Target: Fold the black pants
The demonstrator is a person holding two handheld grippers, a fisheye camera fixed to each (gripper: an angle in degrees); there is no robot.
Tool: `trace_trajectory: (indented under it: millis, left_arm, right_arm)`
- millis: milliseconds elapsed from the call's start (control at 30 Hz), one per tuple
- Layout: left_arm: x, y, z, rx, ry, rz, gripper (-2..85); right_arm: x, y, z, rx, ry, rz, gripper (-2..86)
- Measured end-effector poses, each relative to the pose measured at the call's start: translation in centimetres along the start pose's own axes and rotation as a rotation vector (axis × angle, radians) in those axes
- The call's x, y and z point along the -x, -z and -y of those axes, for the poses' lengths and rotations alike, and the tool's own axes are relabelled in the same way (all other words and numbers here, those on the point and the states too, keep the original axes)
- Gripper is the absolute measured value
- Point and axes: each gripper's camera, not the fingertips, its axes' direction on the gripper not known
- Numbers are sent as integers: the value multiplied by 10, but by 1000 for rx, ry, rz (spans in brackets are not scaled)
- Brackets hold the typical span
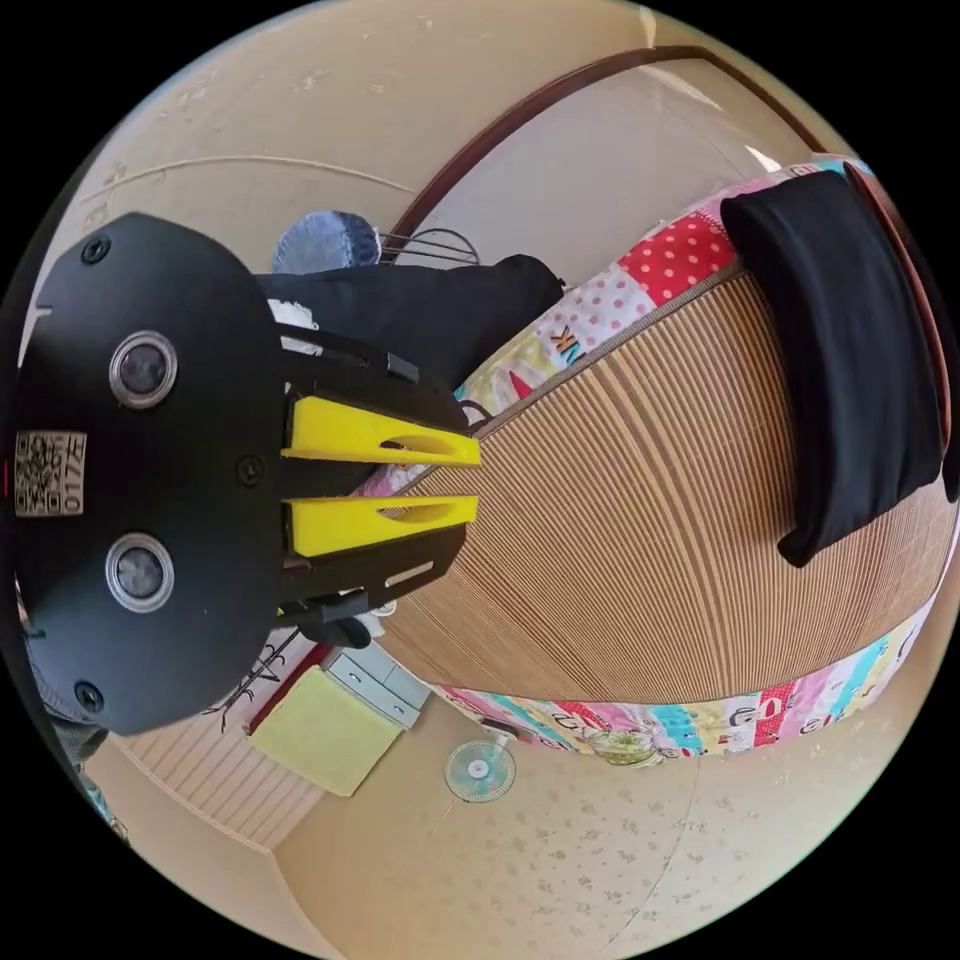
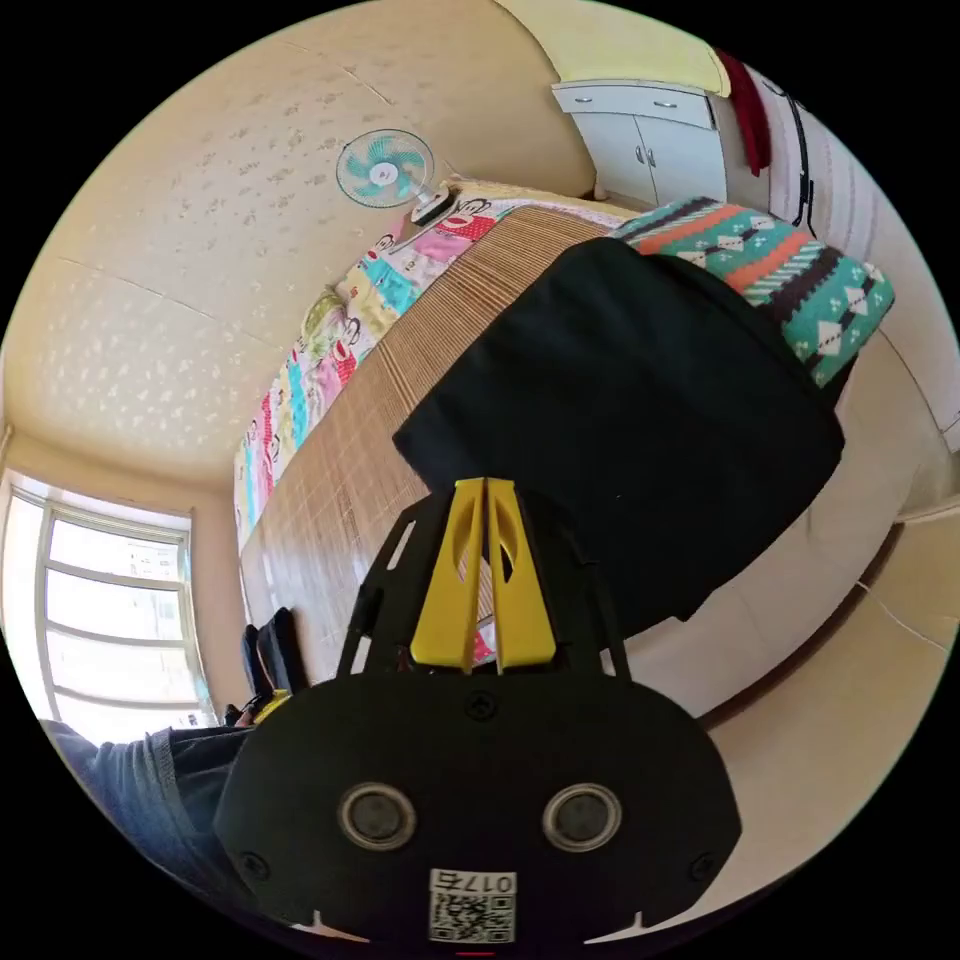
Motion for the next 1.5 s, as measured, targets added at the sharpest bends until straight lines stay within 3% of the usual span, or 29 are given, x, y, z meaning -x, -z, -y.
trace_trajectory:
  millis: [167,333,600,933,1033,1133,1200,1300,1500]
  left_arm:
    - [-22,44,38,-8,-144,169,66]
    - [-40,70,85,35,-347,335,81]
    - [-46,41,114,141,-584,836,135]
    - [-37,30,78,207,-685,912,86]
    - [-22,68,83,290,-650,715,50]
    - [-14,130,82,404,-657,308,42]
    - [-32,207,56,327,-764,-115,40]
    - [-70,298,3,149,-929,-500,40]
    - [-186,386,-149,31,-1295,-705,39]
  right_arm:
    - [36,-48,-57,-9,16,448,2]
    - [89,-73,-73,37,153,592,3]
    - [124,-72,-111,52,173,541,4]
    - [98,-44,-157,34,107,483,3]
    - [86,-40,-155,28,116,505,4]
    - [75,-40,-142,27,142,551,4]
    - [71,-41,-130,30,175,589,4]
    - [73,-45,-104,53,250,668,5]
    - [109,-46,-43,188,468,778,13]
